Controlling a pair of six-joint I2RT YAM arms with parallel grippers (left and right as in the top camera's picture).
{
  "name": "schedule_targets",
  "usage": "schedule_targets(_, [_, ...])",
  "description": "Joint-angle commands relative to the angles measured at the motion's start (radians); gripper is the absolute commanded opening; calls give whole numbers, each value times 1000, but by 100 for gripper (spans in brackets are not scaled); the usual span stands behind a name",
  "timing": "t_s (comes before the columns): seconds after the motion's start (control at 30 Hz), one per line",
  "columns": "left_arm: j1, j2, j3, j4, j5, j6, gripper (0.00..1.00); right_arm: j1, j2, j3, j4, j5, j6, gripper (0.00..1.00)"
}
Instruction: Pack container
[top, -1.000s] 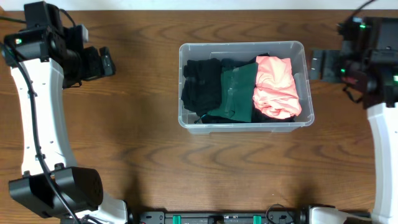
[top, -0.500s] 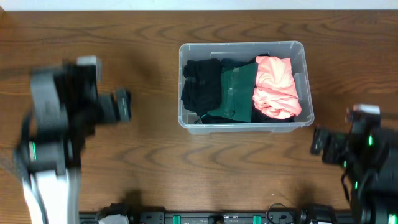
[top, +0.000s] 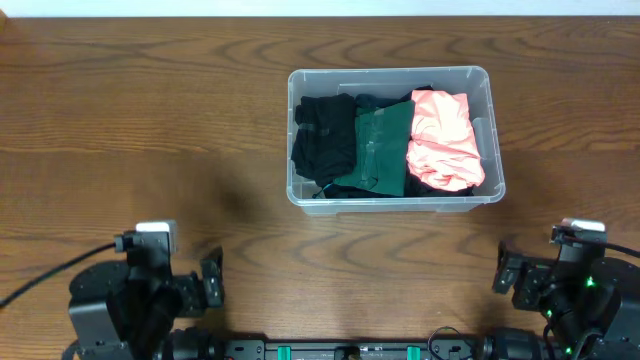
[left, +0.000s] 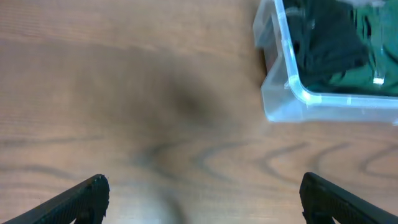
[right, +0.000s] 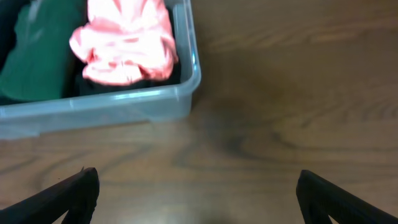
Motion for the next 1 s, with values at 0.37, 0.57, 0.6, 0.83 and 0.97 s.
schedule_targets(0.37, [0, -5, -3, -42, 2, 10, 98, -5, -8, -6, -3, -1, 14, 99])
schedule_targets(0.57, [0, -5, -3, -42, 2, 10, 98, 14, -105, -94, 198, -37, -34, 99])
schedule_targets(0.6, [0, -5, -3, -42, 2, 10, 98, 20, -136, -133, 264, -53, -51, 99])
schedule_targets(0.83, [0, -5, -3, -42, 2, 10, 98, 78, -356, -520, 773, -121, -114, 99])
schedule_targets(0.97, [0, -5, -3, -42, 2, 10, 98, 103, -403, -743, 1083, -120, -115, 99])
